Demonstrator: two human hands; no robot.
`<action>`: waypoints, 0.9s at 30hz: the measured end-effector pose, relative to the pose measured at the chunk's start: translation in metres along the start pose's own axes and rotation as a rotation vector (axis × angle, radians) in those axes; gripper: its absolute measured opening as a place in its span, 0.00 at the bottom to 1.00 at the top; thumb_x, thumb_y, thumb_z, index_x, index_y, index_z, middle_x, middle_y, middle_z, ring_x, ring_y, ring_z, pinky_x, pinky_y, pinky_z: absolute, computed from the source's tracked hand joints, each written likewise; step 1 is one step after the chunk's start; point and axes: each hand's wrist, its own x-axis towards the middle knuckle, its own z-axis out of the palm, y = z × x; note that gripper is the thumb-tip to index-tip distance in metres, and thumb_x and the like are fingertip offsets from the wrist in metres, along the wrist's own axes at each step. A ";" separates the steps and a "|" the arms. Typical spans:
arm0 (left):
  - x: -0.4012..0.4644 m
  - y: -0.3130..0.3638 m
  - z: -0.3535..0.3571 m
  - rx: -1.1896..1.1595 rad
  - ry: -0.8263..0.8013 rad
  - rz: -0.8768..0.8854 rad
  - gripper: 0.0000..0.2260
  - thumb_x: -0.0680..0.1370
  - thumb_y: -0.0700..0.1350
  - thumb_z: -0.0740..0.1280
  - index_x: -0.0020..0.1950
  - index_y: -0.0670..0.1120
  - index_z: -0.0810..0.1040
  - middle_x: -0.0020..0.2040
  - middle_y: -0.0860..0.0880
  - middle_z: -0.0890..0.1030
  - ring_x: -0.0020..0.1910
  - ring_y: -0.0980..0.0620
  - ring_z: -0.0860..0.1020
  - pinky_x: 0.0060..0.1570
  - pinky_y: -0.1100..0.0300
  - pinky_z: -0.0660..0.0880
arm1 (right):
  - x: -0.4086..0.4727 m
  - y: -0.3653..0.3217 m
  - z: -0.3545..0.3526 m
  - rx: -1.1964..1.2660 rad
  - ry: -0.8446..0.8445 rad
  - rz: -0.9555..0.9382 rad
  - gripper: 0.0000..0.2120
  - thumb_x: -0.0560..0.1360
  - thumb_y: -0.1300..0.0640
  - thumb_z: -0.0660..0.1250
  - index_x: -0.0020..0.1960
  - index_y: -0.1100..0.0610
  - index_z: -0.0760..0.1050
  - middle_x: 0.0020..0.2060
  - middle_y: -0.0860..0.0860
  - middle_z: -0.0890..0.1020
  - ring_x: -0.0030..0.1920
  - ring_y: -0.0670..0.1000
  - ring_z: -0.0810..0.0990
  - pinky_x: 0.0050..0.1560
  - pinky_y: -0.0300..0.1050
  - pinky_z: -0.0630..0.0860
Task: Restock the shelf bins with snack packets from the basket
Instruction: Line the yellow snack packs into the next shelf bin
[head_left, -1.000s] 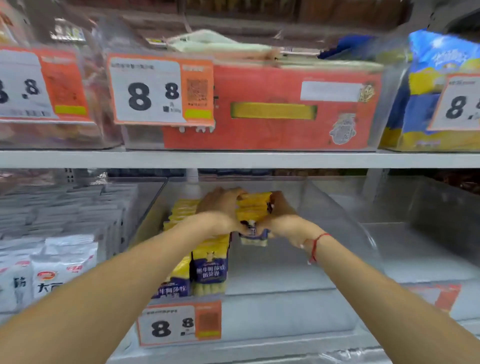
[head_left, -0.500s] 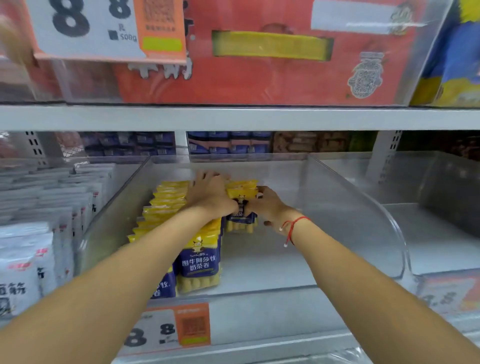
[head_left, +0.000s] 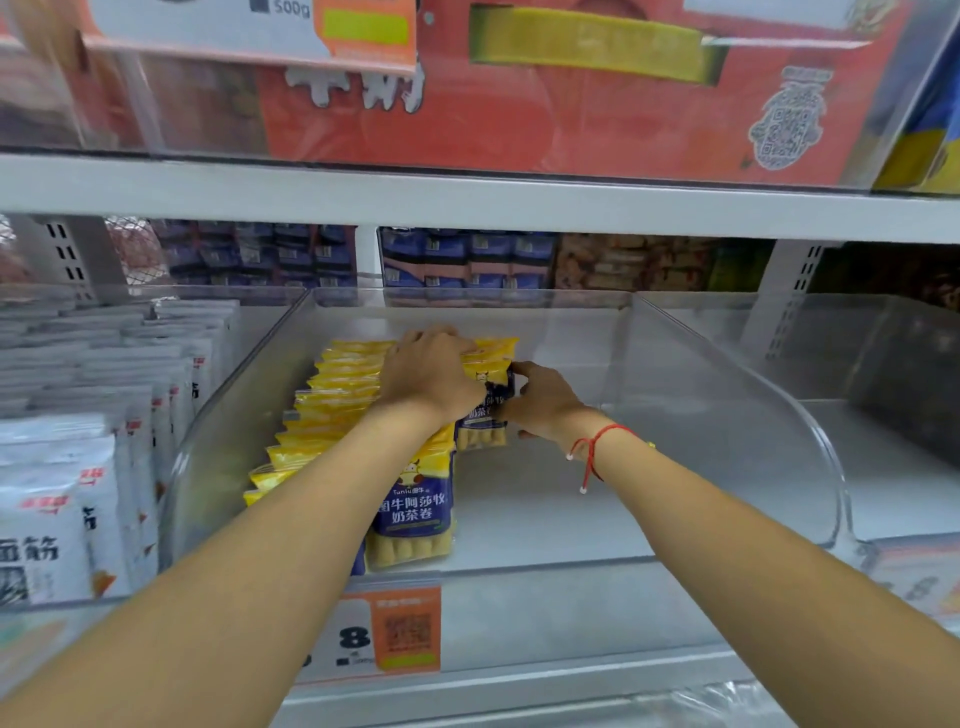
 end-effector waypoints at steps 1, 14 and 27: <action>0.000 0.000 -0.001 0.006 -0.002 0.002 0.26 0.73 0.42 0.66 0.71 0.52 0.70 0.73 0.50 0.66 0.71 0.46 0.63 0.68 0.51 0.63 | 0.001 0.002 -0.003 0.037 0.001 0.018 0.26 0.73 0.65 0.67 0.70 0.56 0.67 0.59 0.58 0.73 0.58 0.59 0.75 0.51 0.48 0.79; -0.002 -0.001 -0.003 -0.071 -0.025 -0.018 0.26 0.72 0.42 0.67 0.70 0.53 0.71 0.72 0.53 0.68 0.71 0.46 0.63 0.69 0.50 0.64 | -0.009 0.000 -0.012 0.298 -0.381 0.150 0.33 0.74 0.70 0.64 0.69 0.43 0.62 0.62 0.53 0.77 0.57 0.50 0.75 0.49 0.42 0.76; -0.002 0.001 -0.003 -0.053 0.096 0.003 0.09 0.72 0.40 0.69 0.46 0.54 0.83 0.60 0.50 0.75 0.63 0.47 0.66 0.59 0.54 0.65 | -0.006 -0.008 -0.005 -0.255 0.137 -0.138 0.16 0.64 0.58 0.78 0.35 0.55 0.69 0.40 0.54 0.82 0.43 0.55 0.81 0.40 0.47 0.79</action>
